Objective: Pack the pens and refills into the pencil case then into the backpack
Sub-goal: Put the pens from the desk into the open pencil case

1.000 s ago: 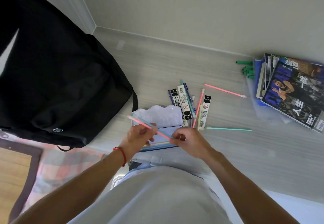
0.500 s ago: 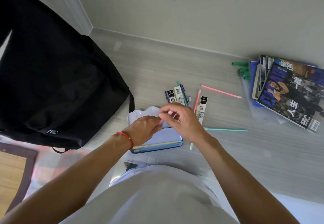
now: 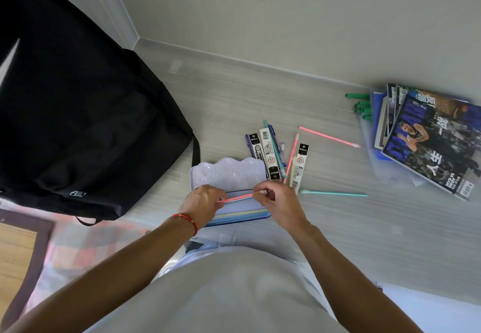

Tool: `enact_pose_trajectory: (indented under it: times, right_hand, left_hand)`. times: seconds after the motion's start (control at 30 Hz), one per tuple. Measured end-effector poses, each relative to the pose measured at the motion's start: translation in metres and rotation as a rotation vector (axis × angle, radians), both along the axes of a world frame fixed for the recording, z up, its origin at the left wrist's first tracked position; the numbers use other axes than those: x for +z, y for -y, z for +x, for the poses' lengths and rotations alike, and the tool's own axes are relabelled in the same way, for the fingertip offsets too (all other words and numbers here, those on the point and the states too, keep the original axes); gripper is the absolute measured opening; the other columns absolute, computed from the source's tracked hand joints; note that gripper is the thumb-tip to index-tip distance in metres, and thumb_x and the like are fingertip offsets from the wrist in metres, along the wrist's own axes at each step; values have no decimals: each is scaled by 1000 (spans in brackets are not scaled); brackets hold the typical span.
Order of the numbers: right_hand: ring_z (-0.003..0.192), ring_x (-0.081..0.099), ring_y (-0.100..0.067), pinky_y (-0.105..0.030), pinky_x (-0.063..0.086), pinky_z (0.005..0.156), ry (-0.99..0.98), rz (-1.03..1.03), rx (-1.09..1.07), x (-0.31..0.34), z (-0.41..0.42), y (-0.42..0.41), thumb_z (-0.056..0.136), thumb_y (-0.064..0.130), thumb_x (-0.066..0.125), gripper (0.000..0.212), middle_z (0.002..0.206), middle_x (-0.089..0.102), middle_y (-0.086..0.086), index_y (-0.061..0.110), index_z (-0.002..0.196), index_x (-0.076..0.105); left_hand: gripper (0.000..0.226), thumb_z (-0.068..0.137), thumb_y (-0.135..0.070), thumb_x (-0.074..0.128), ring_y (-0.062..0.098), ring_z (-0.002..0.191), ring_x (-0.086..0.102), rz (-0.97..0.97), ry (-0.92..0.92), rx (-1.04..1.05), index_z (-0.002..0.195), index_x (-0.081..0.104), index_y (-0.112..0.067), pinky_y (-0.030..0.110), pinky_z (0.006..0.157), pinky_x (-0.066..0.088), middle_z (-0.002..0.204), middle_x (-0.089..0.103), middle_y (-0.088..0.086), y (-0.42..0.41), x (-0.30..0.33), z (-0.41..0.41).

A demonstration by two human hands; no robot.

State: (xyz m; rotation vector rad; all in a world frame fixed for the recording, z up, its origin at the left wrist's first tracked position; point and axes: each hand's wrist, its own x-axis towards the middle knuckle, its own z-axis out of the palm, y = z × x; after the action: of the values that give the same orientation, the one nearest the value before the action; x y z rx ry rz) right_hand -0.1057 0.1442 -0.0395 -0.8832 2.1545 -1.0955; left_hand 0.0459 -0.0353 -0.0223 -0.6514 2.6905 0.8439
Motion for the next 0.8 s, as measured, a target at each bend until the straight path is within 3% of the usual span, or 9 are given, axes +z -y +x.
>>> enact_pose_trajectory:
  times: [0.17,0.27,0.37,0.6,0.7,0.8]
  right_hand:
    - [69,58,4,-5,39,63,-165,78,53,-6,3,-4,85,12,77,8,74,59,19,15,92,76]
    - [68,59,3,-14,47,67,-199,104,54,-8,4,-4,85,15,78,13,82,65,10,15,98,78]
    - [76,66,-10,-28,56,74,-223,111,60,-11,5,-6,85,13,78,17,93,70,3,14,103,78]
    - [85,63,-8,-28,57,76,-332,202,168,-13,8,-12,90,13,68,12,101,66,8,19,99,76]
    - [72,61,-8,-29,55,67,-328,149,-8,-9,4,-13,88,15,71,7,92,69,6,19,94,72]
    - [76,69,-20,-33,57,67,-326,213,-330,-6,-12,-15,91,23,71,9,93,73,-1,17,97,69]
  left_hand:
    - [20,95,-21,60,28,96,67,-62,-18,-19,114,67,-17,36,86,58,109,69,7,-7,-6,6]
    - [21,94,-18,62,28,94,67,-77,-29,-21,114,65,-19,35,84,58,108,69,6,-4,-8,13]
    - [17,94,-17,61,27,92,67,-112,-47,-45,111,64,-20,34,82,58,105,69,5,-4,-9,17]
    - [26,91,-17,65,26,104,63,-271,15,-149,117,61,-18,36,91,56,115,66,7,-12,-15,23]
    - [24,91,-18,63,26,102,62,-273,29,-145,115,63,-18,36,88,56,112,66,7,-12,-14,23]
    - [20,92,-19,61,25,101,62,-269,34,-134,112,65,-18,35,87,56,110,66,6,-10,-12,23]
